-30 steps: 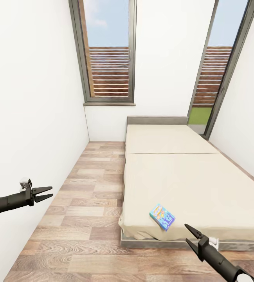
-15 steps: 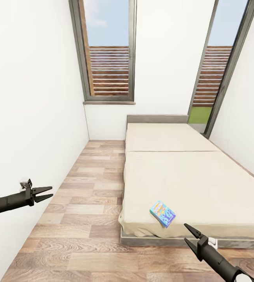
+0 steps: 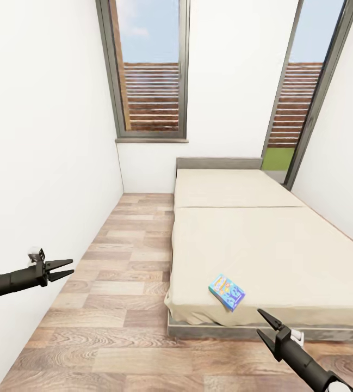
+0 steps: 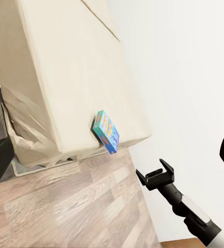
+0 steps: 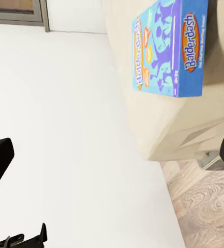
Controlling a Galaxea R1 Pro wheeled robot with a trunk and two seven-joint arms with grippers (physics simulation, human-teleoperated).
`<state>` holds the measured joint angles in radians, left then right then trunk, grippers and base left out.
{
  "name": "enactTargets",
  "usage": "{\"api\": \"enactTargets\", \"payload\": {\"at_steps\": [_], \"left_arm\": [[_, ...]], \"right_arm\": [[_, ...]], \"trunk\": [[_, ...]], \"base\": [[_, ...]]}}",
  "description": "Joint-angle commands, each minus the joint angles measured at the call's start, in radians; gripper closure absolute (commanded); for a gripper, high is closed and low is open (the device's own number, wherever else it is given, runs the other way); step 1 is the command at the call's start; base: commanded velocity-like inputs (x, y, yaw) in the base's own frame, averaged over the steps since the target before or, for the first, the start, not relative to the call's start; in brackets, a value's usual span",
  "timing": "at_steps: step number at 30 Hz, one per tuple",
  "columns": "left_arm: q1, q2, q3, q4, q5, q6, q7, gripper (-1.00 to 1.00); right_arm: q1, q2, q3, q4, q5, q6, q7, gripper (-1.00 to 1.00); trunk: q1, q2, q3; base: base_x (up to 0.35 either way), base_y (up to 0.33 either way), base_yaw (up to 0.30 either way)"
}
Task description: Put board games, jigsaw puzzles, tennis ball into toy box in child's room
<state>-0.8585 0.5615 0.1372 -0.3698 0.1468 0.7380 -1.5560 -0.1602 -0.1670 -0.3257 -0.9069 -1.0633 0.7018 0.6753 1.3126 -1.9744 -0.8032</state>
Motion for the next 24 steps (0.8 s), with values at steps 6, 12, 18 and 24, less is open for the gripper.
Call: {"api": "enactTargets", "payload": {"at_steps": [6,12,18,24], "left_arm": [[-0.001,0.000,0.001,0.000,-0.001,0.009,-0.002,-1.00],[-0.001,0.000,0.001,0.000,-0.002,0.009,-0.003,-1.00],[-0.001,0.000,0.001,0.000,-0.003,0.009,-0.002,-1.00],[-0.001,0.000,0.001,0.000,-0.003,0.009,-0.001,-1.00]], "right_arm": [[-0.001,0.000,-0.004,0.000,-0.005,0.006,0.001,-1.00],[-0.001,0.000,-0.011,0.000,-0.006,0.006,0.001,-1.00],[0.000,0.000,-0.016,0.000,-0.006,0.006,0.002,-1.00],[-0.001,0.000,-0.017,0.000,-0.006,0.006,0.002,-1.00]], "trunk": [[0.023,-0.043,-0.020],[0.046,-0.085,-0.039],[0.069,-0.127,-0.057],[0.092,-0.169,-0.076]], "base": [[0.000,0.000,0.000],[0.000,0.000,0.000],[0.000,0.000,0.000],[0.000,0.000,0.000]]}}
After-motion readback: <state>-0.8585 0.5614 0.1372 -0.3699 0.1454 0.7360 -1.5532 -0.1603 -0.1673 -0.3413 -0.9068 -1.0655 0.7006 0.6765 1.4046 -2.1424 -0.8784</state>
